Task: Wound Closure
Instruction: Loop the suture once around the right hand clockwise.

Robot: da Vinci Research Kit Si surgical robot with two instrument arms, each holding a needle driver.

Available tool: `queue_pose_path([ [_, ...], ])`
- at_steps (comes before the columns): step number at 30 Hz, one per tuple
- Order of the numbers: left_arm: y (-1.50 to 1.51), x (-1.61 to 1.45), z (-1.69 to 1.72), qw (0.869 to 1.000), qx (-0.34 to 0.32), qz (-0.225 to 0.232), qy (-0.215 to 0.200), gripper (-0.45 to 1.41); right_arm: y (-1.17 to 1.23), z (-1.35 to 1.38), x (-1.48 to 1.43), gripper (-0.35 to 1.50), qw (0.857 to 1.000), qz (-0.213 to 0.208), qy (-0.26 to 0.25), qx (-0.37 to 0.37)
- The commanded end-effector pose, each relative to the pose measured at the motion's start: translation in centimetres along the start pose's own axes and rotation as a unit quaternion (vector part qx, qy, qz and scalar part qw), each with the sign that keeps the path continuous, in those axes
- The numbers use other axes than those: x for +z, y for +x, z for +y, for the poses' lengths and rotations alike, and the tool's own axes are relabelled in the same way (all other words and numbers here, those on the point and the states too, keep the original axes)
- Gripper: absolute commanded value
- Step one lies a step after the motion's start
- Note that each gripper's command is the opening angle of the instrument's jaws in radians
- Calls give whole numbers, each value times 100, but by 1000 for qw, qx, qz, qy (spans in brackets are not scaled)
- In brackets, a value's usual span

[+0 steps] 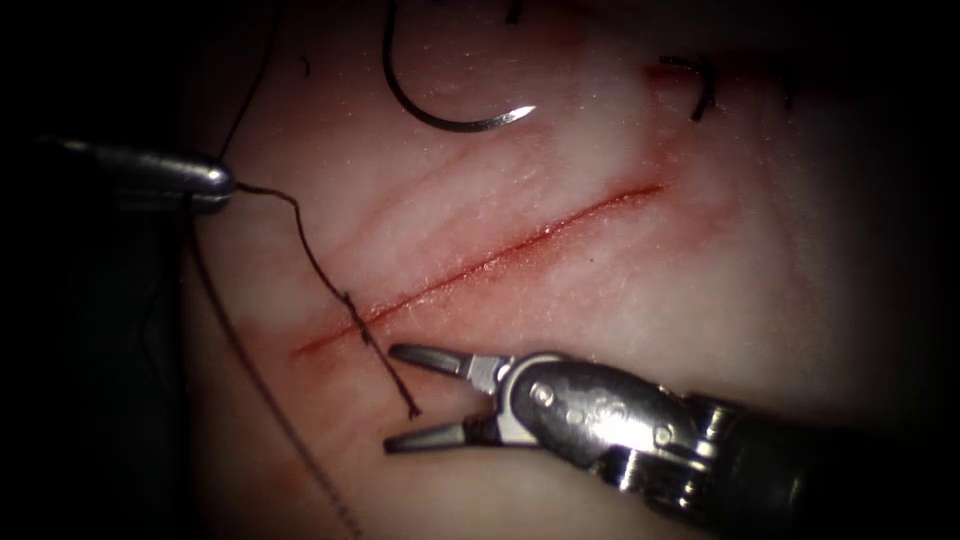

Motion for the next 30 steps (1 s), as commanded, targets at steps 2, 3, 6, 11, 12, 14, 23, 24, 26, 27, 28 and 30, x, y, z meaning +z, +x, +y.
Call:
queue_pose_path([
  [2,-3,5,-1,1000,-1,-10,6,-35,0,20,30,-35,1000,1,8,2],
  [3,-2,6,1,1000,0,-15,8,-35,-2,24,36,-35,1000,0,10,3],
  [6,-1,9,8,999,-9,-28,15,-35,-11,38,58,-35,1000,-3,15,7],
  [11,1,22,24,998,-28,-49,32,-35,-13,59,85,-35,1000,15,4,23],
  [12,2,25,28,997,-35,-50,36,-35,-12,62,89,-35,999,21,2,26],
  [14,2,31,35,997,-47,-52,44,-35,-9,69,96,-35,999,34,-3,33],
  [23,0,47,67,988,-127,-49,75,-35,0,95,112,-35,985,125,-9,115],
  [24,-2,48,72,986,-139,-51,82,-35,4,98,111,-35,983,137,-6,124],
  [26,-6,49,79,983,-152,-49,86,-35,10,102,109,-35,979,153,-3,135],
  [27,-8,49,82,982,-159,-49,89,-35,13,104,108,-35,977,162,2,141],
  [28,-12,50,87,980,-168,-51,94,-35,17,107,106,-35,973,173,11,153],
  [30,-18,50,96,976,-186,-49,99,-35,21,111,104,-35,964,192,36,178],
])
